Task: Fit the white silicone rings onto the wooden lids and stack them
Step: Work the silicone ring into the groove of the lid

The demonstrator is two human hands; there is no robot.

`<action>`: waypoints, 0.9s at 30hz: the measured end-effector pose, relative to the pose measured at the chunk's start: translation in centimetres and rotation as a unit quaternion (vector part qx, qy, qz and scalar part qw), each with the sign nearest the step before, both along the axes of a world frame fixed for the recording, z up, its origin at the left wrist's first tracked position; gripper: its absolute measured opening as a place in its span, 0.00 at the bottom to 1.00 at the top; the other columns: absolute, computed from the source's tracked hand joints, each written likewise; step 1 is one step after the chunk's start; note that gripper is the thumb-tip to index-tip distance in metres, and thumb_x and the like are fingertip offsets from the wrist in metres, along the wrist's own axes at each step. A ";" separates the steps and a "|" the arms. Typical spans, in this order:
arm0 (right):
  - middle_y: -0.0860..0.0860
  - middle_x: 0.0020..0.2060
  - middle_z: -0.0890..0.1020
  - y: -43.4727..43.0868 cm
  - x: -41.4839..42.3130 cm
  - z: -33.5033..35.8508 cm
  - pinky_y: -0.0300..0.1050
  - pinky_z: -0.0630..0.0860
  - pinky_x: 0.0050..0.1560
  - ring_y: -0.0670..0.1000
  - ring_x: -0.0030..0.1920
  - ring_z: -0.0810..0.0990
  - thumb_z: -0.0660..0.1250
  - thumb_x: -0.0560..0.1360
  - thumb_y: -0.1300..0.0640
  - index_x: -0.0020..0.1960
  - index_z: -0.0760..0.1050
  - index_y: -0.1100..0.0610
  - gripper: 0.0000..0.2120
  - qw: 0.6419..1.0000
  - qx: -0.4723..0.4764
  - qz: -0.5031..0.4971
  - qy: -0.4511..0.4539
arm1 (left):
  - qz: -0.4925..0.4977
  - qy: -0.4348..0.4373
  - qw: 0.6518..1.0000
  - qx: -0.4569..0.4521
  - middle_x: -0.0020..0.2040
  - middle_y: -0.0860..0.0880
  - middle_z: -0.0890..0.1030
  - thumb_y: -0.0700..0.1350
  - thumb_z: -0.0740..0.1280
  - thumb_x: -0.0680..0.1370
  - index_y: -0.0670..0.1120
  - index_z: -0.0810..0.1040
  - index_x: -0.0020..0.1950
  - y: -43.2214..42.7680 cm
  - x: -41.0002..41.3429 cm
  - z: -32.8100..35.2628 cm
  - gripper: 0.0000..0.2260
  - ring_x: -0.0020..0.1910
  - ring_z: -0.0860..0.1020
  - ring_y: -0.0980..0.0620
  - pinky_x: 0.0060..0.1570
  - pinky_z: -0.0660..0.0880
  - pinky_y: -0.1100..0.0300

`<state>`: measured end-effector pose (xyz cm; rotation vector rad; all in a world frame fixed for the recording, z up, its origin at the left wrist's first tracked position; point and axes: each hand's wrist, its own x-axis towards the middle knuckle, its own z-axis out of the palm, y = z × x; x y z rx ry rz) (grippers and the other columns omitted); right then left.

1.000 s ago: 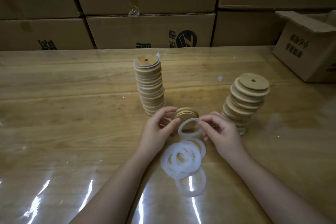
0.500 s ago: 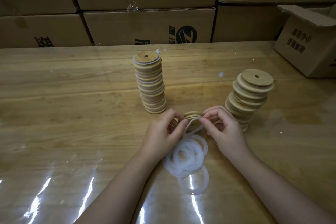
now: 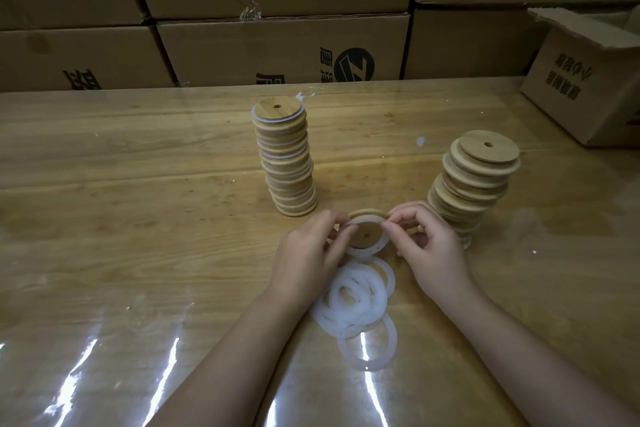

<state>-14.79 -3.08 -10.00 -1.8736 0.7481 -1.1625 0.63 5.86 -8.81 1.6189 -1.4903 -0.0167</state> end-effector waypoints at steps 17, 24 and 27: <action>0.43 0.42 0.81 0.5 0.1 0.5 0.42 0.79 0.37 0.45 0.37 0.80 0.67 0.73 0.59 0.41 0.75 0.49 0.06 0.997 0.070 -0.016 -0.024 | 0.000 0.060 0.998 -0.005 0.40 0.58 0.81 0.50 0.65 0.76 0.47 0.80 0.49 -0.5 0.7 -0.6 0.09 0.37 0.77 0.63 0.36 0.75 0.65; 0.47 0.43 0.80 0.6 0.1 0.7 0.44 0.80 0.40 0.46 0.36 0.81 0.67 0.73 0.63 0.41 0.75 0.51 0.07 0.997 0.078 -0.017 -0.017 | 0.006 0.097 0.995 0.012 0.39 0.56 0.82 0.47 0.67 0.77 0.47 0.80 0.47 -0.6 0.9 -0.7 0.04 0.37 0.80 0.60 0.39 0.78 0.55; 0.47 0.43 0.80 0.7 0.1 0.7 0.44 0.80 0.40 0.46 0.37 0.81 0.68 0.73 0.64 0.41 0.75 0.50 0.09 0.998 0.068 -0.013 -0.008 | 0.008 0.118 0.993 0.025 0.39 0.52 0.82 0.45 0.67 0.77 0.46 0.80 0.46 -0.6 0.9 -0.8 0.05 0.38 0.80 0.55 0.40 0.78 0.50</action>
